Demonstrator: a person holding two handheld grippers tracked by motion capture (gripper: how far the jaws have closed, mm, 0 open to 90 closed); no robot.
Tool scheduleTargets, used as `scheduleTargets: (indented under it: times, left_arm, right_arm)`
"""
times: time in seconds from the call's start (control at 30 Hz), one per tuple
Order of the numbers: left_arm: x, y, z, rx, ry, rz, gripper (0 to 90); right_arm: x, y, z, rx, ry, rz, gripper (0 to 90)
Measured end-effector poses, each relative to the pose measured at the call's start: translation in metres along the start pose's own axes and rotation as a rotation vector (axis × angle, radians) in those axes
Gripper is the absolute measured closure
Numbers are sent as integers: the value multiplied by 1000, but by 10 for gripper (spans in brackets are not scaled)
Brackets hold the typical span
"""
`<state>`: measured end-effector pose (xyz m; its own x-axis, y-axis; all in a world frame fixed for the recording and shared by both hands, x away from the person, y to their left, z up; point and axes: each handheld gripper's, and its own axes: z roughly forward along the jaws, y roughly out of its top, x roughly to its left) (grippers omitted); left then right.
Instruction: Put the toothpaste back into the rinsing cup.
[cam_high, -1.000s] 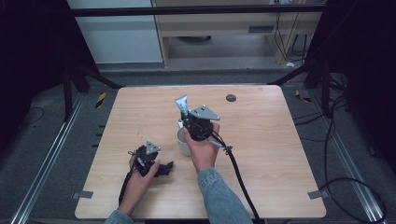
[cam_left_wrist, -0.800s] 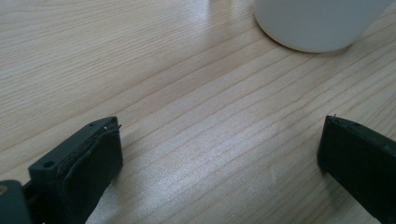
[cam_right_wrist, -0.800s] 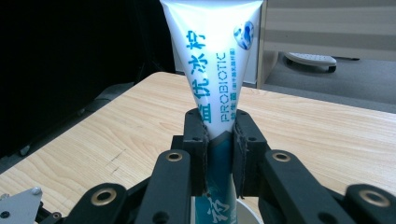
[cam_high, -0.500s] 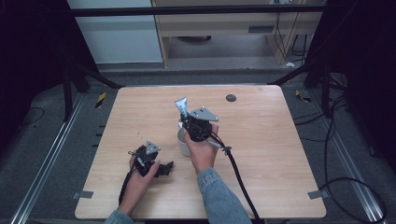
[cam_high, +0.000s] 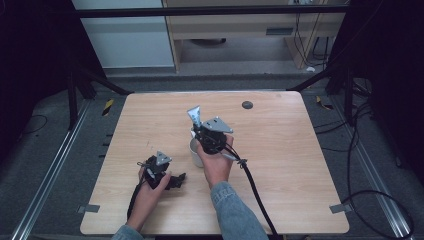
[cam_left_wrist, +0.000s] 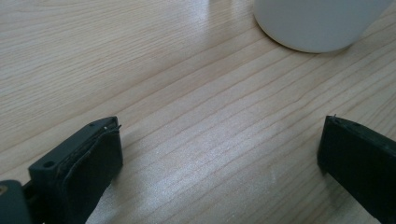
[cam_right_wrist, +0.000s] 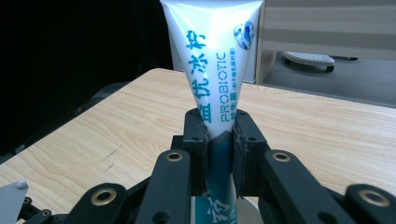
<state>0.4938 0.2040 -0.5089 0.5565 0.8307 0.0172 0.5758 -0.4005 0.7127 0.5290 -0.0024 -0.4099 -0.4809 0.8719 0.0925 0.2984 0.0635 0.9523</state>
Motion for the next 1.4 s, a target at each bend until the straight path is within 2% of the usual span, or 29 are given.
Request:
scheduleTargets:
  times: [0.23,0.4,0.6,1.4]
  left_arm:
    - [0,0,0,0,0,0,0]
    - [0,0,0,0,0,0,0]
    - [0,0,0,1,0,1,0]
    - [0,0,0,2,0,2,0]
  right_arm:
    - [1,-1,-2,-20,-1,14,779]
    - [2,-2,-2,-27,-4,6,778]
    - [3,-6,-2,-27,-6,2,778]
    - [-2,-20,-1,-20,-24,37,774]
